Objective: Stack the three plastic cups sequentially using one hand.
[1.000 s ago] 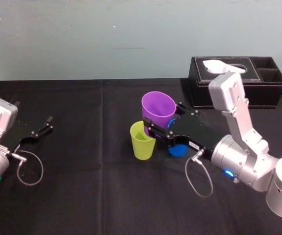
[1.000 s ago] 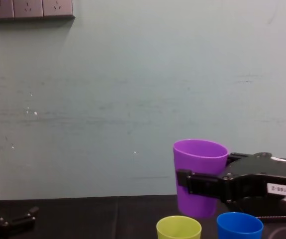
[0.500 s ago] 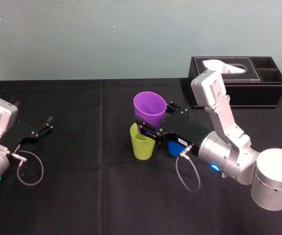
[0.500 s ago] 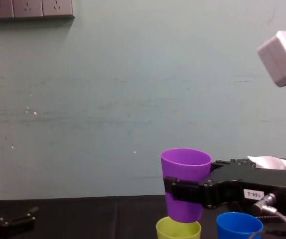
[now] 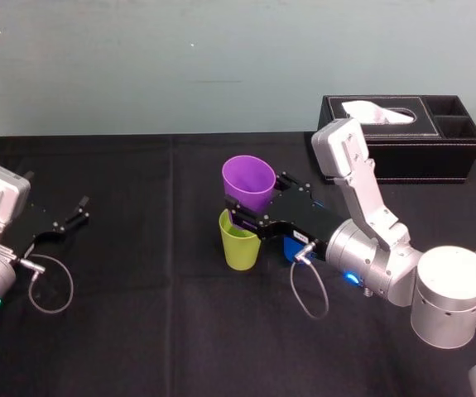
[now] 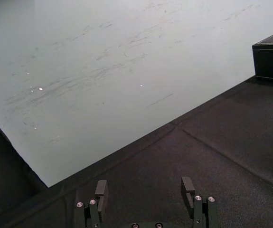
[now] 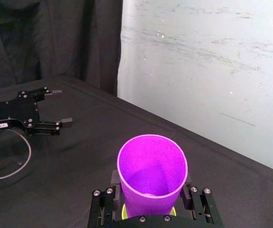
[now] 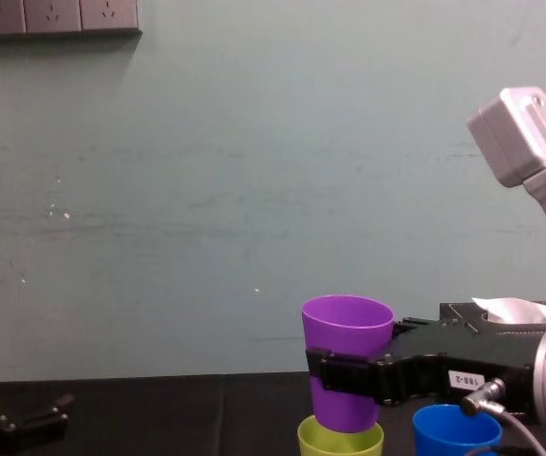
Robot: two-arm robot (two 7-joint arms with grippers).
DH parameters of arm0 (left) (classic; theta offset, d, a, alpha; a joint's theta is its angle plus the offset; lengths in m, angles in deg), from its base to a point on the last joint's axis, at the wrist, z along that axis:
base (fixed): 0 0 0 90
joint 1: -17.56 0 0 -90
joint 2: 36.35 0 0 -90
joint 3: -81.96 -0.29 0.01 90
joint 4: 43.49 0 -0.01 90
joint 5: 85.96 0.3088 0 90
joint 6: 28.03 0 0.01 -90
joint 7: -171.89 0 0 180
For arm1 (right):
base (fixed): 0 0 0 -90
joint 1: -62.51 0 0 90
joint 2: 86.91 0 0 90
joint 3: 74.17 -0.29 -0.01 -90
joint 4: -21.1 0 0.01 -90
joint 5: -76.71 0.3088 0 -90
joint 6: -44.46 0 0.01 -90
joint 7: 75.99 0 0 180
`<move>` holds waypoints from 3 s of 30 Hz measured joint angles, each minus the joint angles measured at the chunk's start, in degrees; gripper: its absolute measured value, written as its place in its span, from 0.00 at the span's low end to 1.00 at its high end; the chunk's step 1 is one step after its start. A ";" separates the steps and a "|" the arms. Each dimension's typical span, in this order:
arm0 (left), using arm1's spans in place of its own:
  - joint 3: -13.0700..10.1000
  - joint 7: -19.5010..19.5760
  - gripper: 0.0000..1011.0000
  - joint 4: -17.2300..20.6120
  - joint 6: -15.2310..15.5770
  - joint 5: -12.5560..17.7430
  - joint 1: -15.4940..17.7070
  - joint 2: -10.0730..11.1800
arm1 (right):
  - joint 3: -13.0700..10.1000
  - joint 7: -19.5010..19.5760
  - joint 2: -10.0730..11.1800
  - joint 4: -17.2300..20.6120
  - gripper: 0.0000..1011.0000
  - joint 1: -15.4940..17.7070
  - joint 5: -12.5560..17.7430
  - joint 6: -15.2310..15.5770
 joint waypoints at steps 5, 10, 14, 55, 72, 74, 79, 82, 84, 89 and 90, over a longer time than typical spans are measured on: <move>0.00 0.00 1.00 0.00 0.00 0.00 0.00 0.00 | 0.15 0.01 -0.51 -0.85 0.71 -0.37 -0.36 -0.13; 0.00 0.00 1.00 0.00 0.00 0.00 0.00 0.00 | 0.20 -0.01 -0.76 -1.36 0.72 -0.48 -0.60 -0.22; 0.00 0.00 1.00 0.00 0.00 0.00 0.00 0.00 | 0.17 -0.03 -0.90 -1.62 0.71 -0.58 -0.68 -0.28; 0.00 0.00 1.00 0.00 0.00 0.00 0.00 0.00 | 0.58 -0.71 -2.04 -5.82 0.71 -0.51 -1.36 -1.56; 0.00 0.00 1.00 0.00 0.00 0.00 0.00 0.00 | 0.54 -0.67 -2.13 -6.00 0.76 -0.47 -1.34 -1.65; 0.00 0.00 1.00 0.00 0.00 0.00 0.00 0.00 | 0.54 -0.66 -2.12 -5.98 0.82 -0.47 -1.33 -1.65; 0.00 0.00 1.00 0.00 0.00 0.00 0.00 0.00 | 0.54 -0.65 -2.10 -5.96 0.94 -0.47 -1.31 -1.64; 0.00 0.00 1.00 0.00 0.00 0.00 0.00 0.00 | 0.54 -0.65 -2.09 -5.93 0.99 -0.47 -1.31 -1.62; 0.00 0.00 1.00 0.00 0.00 0.00 0.00 0.00 | 0.54 -0.65 -2.08 -5.91 0.99 -0.47 -1.31 -1.61; 0.00 0.00 1.00 0.00 0.00 0.00 0.00 0.00 | 0.54 -0.65 -2.07 -5.90 0.99 -0.46 -1.31 -1.60; 0.00 0.00 1.00 0.00 0.00 0.00 0.00 0.00 | 0.54 -0.65 -2.07 -5.90 0.99 -0.47 -1.31 -1.60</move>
